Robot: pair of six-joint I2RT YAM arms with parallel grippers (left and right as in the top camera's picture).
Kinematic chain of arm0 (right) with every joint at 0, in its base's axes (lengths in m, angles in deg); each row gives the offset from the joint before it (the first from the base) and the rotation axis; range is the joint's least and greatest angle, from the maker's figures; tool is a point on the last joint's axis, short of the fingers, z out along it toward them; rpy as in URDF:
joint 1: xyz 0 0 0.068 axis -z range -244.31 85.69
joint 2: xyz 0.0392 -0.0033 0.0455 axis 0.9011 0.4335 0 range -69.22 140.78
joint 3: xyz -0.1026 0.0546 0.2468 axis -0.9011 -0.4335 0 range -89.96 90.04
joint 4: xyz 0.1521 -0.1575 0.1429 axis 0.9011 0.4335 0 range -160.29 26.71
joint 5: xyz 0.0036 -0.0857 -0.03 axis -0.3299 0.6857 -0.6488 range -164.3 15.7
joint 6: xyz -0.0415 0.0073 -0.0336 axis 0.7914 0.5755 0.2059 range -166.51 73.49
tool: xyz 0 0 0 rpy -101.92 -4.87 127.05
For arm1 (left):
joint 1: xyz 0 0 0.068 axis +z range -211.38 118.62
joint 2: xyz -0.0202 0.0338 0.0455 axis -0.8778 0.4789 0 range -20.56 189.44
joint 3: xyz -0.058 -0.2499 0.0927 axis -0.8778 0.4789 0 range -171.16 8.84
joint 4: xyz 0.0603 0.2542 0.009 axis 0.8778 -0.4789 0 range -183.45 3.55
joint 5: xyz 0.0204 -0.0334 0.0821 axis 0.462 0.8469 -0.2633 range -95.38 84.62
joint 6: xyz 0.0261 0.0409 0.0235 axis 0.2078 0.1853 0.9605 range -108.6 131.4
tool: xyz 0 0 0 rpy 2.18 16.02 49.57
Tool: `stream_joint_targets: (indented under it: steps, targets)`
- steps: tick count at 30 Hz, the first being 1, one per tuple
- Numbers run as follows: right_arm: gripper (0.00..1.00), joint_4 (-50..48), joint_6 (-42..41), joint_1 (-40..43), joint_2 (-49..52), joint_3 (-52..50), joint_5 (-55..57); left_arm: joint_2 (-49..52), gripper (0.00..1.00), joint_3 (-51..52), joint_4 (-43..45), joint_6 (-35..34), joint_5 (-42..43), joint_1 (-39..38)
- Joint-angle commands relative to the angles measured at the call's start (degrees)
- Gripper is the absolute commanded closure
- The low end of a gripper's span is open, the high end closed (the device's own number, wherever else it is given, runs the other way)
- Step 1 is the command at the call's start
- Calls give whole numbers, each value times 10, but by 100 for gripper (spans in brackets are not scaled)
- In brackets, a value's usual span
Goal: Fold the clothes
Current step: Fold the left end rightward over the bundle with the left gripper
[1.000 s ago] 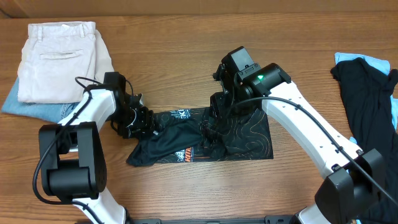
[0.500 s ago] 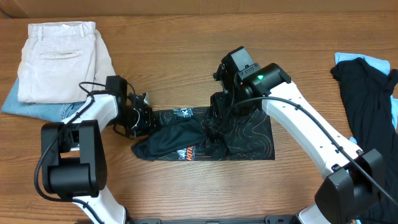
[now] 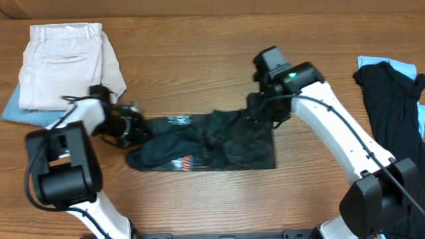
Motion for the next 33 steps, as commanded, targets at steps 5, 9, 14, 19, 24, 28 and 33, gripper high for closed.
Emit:
stream_joint_targets:
  steps: [5, 9, 14, 19, 24, 28, 33]
  targets:
    - [48, 2, 19, 56, -3, 0, 16, -19, 96, -160, -128, -4, -71, 71]
    - [48, 0, 26, 57, 3, -2, 23, -37, 96, -237, -231, -4, -25, 40]
    - [48, 3, 26, 57, 24, -2, 22, -58, 96, -268, -268, -20, 24, -52]
    - [48, 8, 26, 57, 37, -2, 23, -61, 96, -268, -272, -62, 23, -163]
    - [48, 7, 26, 57, 37, -2, 23, -61, 96, -268, -258, -101, -7, -256]
    - [48, 14, 26, 57, 37, -3, 23, -61, 96, -268, -250, -134, -60, -308]
    - [47, 24, 26, 57, 37, -2, 22, -61, 96, -268, -226, -179, -114, -354]
